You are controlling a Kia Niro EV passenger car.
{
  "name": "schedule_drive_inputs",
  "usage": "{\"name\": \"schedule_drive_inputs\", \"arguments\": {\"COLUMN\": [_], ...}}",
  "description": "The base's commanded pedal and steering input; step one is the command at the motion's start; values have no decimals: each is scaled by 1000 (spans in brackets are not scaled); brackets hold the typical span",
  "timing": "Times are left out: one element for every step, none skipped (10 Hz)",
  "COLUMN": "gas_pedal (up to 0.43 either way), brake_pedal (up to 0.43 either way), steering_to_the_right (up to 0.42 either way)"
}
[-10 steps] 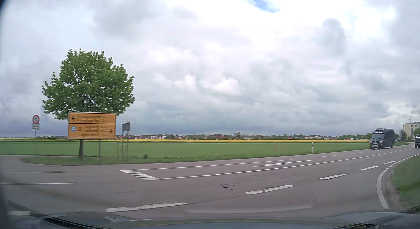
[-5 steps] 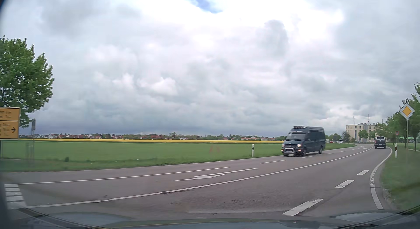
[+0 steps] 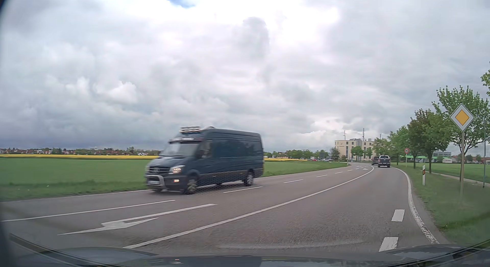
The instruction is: Follow the waypoints while adhering to traffic rules and regulations
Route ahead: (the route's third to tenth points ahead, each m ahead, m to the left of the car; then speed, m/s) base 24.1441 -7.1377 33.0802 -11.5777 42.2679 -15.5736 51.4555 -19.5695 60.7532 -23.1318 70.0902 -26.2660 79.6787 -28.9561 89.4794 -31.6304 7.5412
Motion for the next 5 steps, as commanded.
{"name": "schedule_drive_inputs", "arguments": {"gas_pedal": [240,240,248,260,268], "brake_pedal": [12,12,12,12,12], "steering_to_the_right": [250,241,222,205,191]}}
